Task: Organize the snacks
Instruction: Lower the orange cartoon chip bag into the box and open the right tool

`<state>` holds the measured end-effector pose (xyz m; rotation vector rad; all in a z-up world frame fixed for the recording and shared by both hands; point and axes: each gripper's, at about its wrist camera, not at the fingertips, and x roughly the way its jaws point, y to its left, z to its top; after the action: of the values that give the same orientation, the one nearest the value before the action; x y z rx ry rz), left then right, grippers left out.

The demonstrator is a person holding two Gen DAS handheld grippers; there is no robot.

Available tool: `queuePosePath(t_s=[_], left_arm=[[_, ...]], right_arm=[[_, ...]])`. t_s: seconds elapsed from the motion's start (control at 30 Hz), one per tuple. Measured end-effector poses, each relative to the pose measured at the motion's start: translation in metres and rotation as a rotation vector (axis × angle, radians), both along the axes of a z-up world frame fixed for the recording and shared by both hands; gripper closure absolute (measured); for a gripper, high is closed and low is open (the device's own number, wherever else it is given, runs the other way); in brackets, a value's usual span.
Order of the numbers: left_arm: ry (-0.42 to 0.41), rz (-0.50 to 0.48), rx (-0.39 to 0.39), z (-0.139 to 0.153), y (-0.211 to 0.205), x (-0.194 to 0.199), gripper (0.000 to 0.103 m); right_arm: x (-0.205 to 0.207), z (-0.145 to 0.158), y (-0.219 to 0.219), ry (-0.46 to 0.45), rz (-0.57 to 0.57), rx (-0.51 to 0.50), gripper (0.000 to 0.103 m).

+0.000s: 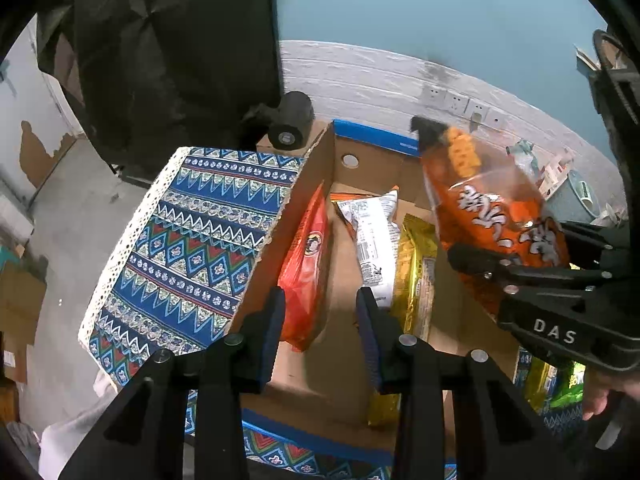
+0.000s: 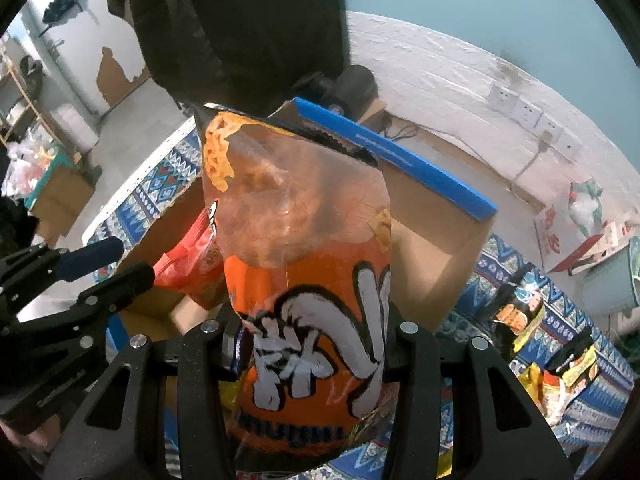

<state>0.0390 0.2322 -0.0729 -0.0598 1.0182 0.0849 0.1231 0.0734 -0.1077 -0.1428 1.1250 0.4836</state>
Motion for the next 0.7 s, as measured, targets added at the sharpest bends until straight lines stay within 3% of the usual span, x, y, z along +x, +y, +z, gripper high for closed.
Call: queuePosePath(t_s=[0.2,0.4,0.7], left_arm=[[0.000,0.026,0.008,0.001,0.003,0.000,0.046],[-0.012,0.025,0.022,0.004,0.000,-0.002,0.042],[-0.009,-0.018,0.027,0.005,-0.018,0.000,0.042]], right_arm=[[0.001,-0.006,0.005,0.028,0.013,0.018,0.053],[-0.001,0.002,0.003,0.006,0.011,0.044,0.036],[-0.009,0.019,-0.013,-0.044,-0.018,0.018,0.030]])
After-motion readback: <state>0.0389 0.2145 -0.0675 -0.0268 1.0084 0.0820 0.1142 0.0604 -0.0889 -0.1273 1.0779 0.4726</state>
